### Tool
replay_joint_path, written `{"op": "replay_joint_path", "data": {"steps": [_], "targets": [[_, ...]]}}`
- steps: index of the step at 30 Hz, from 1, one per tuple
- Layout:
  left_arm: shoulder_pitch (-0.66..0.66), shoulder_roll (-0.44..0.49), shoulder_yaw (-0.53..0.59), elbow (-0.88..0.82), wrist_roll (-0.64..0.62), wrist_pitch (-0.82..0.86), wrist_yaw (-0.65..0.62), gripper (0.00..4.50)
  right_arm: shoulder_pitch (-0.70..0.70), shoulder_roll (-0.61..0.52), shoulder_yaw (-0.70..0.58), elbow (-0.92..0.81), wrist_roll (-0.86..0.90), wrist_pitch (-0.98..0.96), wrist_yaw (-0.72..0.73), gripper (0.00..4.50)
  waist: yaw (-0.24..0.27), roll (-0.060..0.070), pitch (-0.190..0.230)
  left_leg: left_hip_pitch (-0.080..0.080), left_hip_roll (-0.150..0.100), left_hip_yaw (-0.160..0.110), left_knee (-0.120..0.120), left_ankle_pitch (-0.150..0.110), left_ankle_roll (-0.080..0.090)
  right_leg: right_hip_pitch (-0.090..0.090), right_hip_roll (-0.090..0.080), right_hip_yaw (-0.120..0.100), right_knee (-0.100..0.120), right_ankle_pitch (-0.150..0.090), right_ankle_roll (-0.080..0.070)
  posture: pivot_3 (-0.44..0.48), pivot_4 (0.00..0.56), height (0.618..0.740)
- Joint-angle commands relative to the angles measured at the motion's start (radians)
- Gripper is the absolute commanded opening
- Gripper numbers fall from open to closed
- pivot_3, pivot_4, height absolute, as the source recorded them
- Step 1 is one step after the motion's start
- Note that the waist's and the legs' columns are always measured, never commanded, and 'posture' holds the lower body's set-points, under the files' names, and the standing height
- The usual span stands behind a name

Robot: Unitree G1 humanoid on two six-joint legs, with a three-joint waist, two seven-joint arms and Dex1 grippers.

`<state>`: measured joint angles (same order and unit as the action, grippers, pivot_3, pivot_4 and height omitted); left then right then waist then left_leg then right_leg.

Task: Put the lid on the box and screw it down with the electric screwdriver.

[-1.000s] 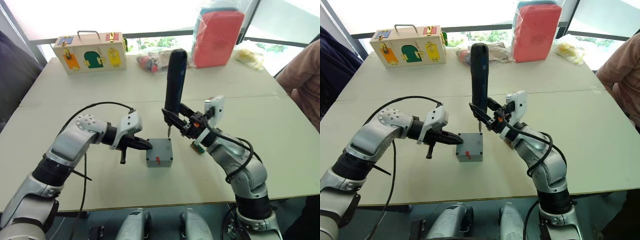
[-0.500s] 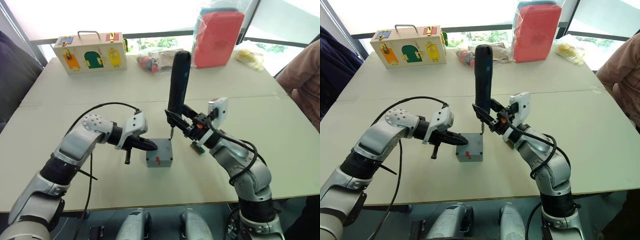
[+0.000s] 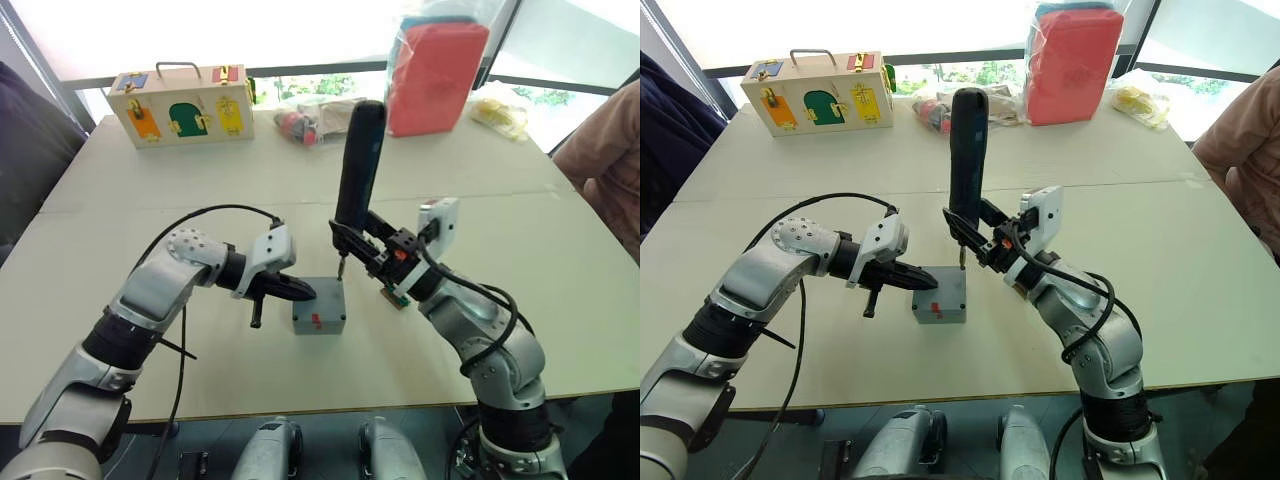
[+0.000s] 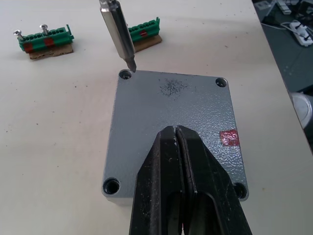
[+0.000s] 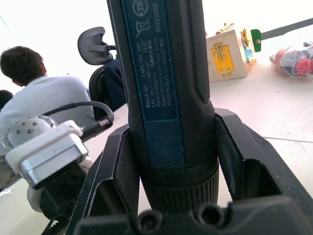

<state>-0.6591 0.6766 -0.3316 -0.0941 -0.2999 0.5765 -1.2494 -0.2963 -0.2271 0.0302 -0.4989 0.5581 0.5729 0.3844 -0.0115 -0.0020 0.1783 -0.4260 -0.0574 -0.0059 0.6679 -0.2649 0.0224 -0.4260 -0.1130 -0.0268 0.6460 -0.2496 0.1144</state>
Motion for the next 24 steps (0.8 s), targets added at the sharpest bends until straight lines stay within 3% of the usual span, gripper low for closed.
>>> {"op": "replay_joint_path", "data": {"steps": [1,13,24], "targets": [[-0.006,0.006,-0.006,0.006,0.017,0.001,-0.006,0.00,0.010,-0.005,0.008,-0.003,-0.030,-0.075,0.029,1.77,0.000,0.000,0.000,0.000,0.000,0.000,0.000,0.000,0.000,0.000,0.000,0.000,0.000,0.000,0.000,0.000,0.150,0.740],[-0.010,-0.003,-0.005,0.003,0.019,0.012,-0.006,0.00,0.004,0.048,0.034,0.044,-0.068,-0.145,0.013,1.77,0.000,-0.001,-0.001,0.002,0.000,0.000,0.000,0.000,0.000,0.002,0.000,0.000,0.000,0.000,0.000,0.000,0.150,0.740],[-0.011,-0.002,-0.002,-0.010,0.017,0.027,-0.003,0.00,0.025,0.004,0.071,0.083,-0.115,-0.150,0.059,1.77,0.000,-0.001,-0.001,0.002,0.000,0.000,0.000,0.000,0.000,0.002,0.000,0.000,0.000,0.000,0.000,0.000,0.150,0.740]]}}
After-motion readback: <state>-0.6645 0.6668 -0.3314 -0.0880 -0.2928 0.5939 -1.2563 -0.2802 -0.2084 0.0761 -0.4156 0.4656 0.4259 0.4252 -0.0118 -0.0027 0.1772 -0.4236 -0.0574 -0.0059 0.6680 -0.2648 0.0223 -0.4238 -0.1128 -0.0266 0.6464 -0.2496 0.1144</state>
